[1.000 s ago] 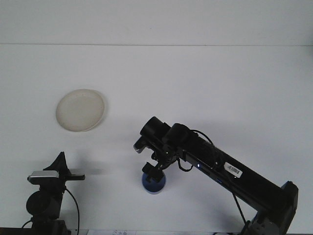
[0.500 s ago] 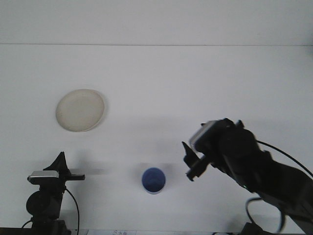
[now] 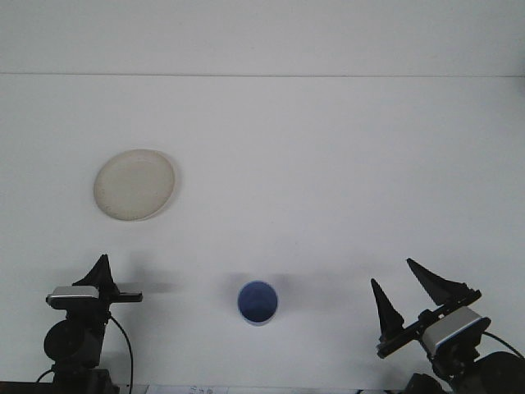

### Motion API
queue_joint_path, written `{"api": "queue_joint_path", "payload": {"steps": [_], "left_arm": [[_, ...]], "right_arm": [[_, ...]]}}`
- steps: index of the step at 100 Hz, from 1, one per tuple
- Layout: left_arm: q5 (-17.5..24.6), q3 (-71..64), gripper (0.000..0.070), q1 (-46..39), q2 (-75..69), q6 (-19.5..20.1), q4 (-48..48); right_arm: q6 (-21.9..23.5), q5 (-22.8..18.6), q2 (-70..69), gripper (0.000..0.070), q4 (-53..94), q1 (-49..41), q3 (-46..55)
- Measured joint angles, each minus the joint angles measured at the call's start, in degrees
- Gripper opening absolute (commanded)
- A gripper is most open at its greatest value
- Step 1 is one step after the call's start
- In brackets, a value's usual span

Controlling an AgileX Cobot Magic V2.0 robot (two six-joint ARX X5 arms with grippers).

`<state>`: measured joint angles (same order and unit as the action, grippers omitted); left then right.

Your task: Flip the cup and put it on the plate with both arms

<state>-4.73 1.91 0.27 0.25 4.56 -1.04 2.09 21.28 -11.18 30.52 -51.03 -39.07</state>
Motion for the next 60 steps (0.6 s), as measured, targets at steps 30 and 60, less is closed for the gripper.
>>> {"api": "queue_joint_path", "payload": {"steps": [30,60], "left_arm": [[0.0,0.0,0.0012,0.0,0.0,-4.2,0.0],[0.0,0.0,0.0012,0.0,0.0,-16.0,-3.3]], "right_arm": [[-0.3,0.0,5.2,0.0490,1.0,0.0,3.8],[-0.3,0.0,5.2,0.0490,2.4,0.0,3.9]]}}
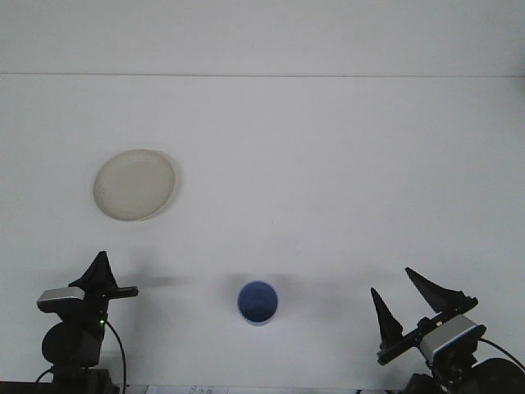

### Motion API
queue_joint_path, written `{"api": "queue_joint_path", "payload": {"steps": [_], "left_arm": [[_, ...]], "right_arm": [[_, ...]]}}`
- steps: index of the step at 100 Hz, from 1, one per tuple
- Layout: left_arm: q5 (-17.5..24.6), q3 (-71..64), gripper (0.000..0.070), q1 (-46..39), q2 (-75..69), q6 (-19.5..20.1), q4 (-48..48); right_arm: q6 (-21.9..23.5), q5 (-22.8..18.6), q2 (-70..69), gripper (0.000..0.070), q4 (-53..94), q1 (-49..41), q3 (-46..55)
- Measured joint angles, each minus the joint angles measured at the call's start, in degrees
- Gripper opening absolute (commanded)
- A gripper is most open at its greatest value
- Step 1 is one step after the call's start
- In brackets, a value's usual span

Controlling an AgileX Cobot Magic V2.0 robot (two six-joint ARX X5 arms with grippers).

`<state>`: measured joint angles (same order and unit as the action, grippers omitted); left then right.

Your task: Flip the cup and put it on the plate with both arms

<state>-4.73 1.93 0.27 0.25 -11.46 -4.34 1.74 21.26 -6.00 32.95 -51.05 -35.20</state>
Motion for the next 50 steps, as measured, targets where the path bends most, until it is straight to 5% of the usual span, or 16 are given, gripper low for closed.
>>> {"api": "queue_joint_path", "payload": {"steps": [16,31,34,50], "left_arm": [[0.0,3.9,0.0012,0.0,1.3,-5.8,3.7],[0.4,16.6,0.0035,0.0,7.4,-7.1,7.8],[1.0,19.5,0.0073,0.0,9.2,-7.0,9.4],[8.3,34.1,0.0576,0.0,20.6,-2.8,17.9]], "right_arm": [[0.0,0.0,0.0,0.0490,0.0,0.0,0.0],[0.0,0.0,0.0,0.0490,0.0,0.0,0.0],[0.0,0.0,0.0,0.0490,0.0,0.0,0.0],[0.0,0.0,0.0,0.0490,0.0,0.0,0.0]]}}
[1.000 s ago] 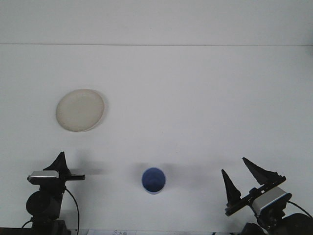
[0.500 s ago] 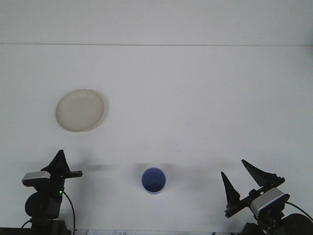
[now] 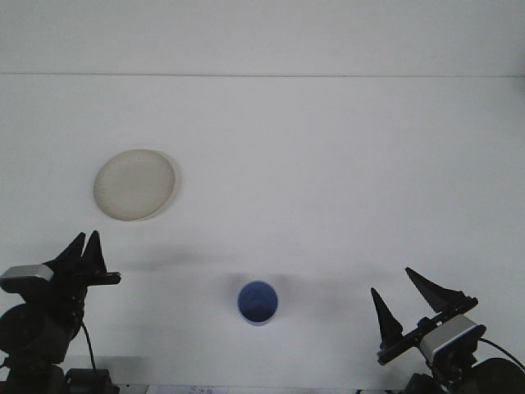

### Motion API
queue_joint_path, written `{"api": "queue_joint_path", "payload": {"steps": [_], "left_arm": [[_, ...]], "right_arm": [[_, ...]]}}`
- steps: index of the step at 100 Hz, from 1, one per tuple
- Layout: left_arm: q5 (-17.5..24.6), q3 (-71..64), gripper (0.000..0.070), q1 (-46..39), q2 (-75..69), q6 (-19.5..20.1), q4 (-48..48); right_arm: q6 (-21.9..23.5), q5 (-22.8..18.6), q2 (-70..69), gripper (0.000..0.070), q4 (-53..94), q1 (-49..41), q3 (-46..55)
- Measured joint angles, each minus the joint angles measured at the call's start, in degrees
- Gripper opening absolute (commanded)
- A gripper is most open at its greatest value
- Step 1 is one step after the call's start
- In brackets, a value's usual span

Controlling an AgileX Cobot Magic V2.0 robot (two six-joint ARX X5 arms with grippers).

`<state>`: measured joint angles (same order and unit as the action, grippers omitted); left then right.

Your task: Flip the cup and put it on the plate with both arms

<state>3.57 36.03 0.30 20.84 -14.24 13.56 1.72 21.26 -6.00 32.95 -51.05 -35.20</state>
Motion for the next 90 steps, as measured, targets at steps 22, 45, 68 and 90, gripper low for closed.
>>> {"api": "queue_joint_path", "payload": {"steps": [22,45,68,90], "left_arm": [[15.5,17.0,0.0626,2.0,14.8,4.7,11.1],[22.8,27.9,0.0626,13.2,30.5,6.4,24.1],[21.5,32.7,0.0625,29.3,43.8,8.2,29.4],[16.0,35.3,0.0626,40.6,55.7,9.0,31.7]], "right_arm": [[0.0,0.0,0.0,0.0490,0.0,0.0,0.0],[0.0,0.0,0.0,0.0490,0.0,0.0,0.0],[0.0,0.0,0.0,0.0490,0.0,0.0,0.0],[-0.1,0.0,0.0,0.0490,0.0,0.0,0.0]]}}
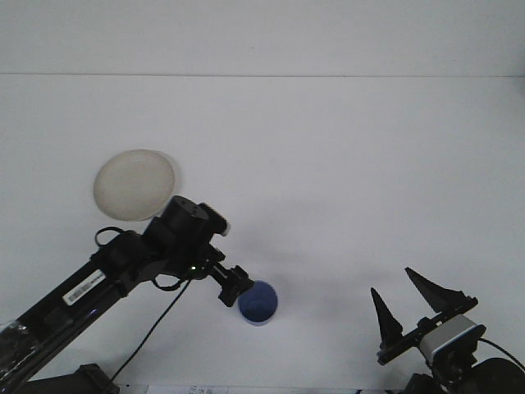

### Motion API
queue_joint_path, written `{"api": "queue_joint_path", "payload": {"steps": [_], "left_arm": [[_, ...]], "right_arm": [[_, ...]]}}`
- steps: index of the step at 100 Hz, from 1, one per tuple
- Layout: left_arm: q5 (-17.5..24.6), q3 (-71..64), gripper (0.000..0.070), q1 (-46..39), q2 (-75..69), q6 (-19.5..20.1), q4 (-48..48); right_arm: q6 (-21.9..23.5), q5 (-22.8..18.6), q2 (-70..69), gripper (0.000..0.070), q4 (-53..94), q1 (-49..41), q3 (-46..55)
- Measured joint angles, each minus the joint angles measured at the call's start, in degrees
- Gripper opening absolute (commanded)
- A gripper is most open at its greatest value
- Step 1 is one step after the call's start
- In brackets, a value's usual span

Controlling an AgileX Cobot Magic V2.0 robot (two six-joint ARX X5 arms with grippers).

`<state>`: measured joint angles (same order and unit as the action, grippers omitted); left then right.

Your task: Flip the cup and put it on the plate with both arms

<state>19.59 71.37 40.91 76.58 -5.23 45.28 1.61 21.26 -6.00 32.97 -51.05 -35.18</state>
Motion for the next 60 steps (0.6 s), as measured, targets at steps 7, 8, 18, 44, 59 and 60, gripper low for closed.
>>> {"api": "queue_joint_path", "payload": {"steps": [7,8,18,44,59,60], "left_arm": [[-1.5,0.6,0.0626,1.9,2.7,0.4,1.1],[-1.8,0.7,0.0626,2.1,3.0,0.5,1.3],[-3.9,0.9,0.0626,3.7,6.2,1.1,1.8],[-4.8,0.9,0.0624,4.8,12.5,2.2,1.5],[-4.9,0.9,0.0550,5.1,16.3,2.8,1.4],[-4.9,0.9,0.0532,5.1,16.5,2.8,1.4]], "right_arm": [[-0.1,0.0,0.0,0.0490,0.0,0.0,0.0],[-0.1,0.0,0.0,0.0490,0.0,0.0,0.0],[-0.1,0.0,0.0,0.0490,0.0,0.0,0.0],[-0.3,0.0,0.0,0.0490,0.0,0.0,0.0],[-0.3,0.0,0.0,0.0490,0.0,0.0,0.0],[-0.3,0.0,0.0,0.0490,0.0,0.0,0.0]]}}
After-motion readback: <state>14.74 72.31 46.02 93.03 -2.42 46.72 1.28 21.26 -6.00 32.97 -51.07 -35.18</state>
